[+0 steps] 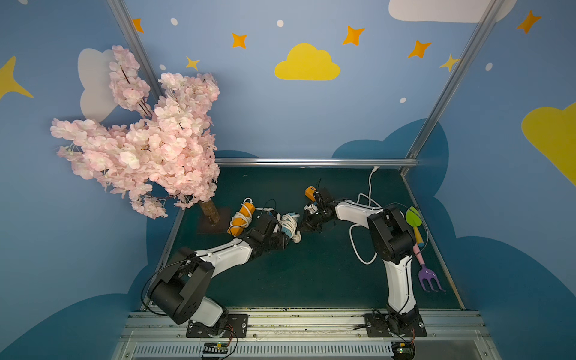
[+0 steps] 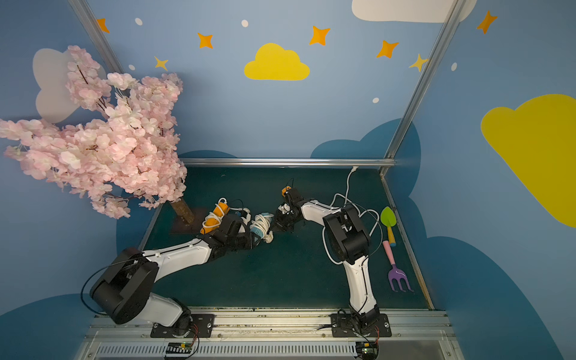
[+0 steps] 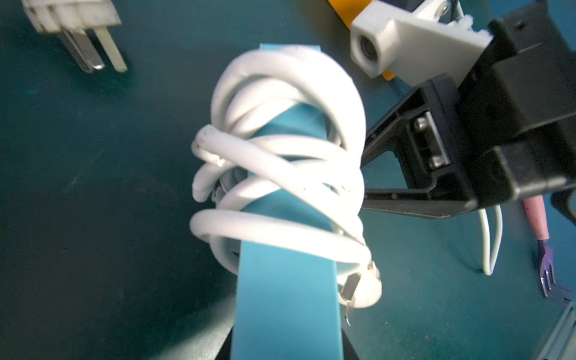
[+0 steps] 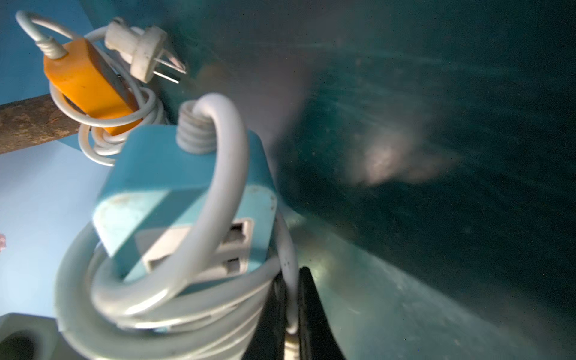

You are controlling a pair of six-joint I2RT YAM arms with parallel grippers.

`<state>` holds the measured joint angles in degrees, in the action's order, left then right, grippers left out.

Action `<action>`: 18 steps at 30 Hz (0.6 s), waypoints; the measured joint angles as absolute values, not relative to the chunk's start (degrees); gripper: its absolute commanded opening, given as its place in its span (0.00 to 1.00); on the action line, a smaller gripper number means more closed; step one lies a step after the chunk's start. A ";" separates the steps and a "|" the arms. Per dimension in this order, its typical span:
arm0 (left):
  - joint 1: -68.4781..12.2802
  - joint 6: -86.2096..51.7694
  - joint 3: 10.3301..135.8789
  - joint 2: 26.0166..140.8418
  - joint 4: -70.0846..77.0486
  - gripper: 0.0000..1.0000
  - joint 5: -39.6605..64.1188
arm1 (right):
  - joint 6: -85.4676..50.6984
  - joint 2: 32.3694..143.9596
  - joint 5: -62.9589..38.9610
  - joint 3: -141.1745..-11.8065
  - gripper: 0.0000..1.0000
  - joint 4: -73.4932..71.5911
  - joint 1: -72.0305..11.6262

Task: Wrap the cord around the power strip
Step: Place the power strip at the center of the board.

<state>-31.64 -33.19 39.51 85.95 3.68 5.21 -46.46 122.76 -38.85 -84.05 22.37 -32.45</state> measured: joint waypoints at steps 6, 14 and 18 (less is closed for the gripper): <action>-30.57 -36.29 37.58 85.82 5.32 0.03 7.70 | -44.53 122.74 -36.03 -85.12 0.35 25.43 -31.46; -29.23 -38.79 35.03 84.86 8.64 0.03 9.28 | -43.64 119.92 -34.15 -83.79 0.54 27.64 -30.04; -29.41 -39.48 35.14 85.30 8.93 0.03 9.21 | -45.25 116.71 -33.63 -83.55 0.63 27.90 -31.09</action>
<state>-29.41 -39.48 35.14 85.30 8.93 9.21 -45.25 116.71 -33.63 -83.55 27.90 -31.09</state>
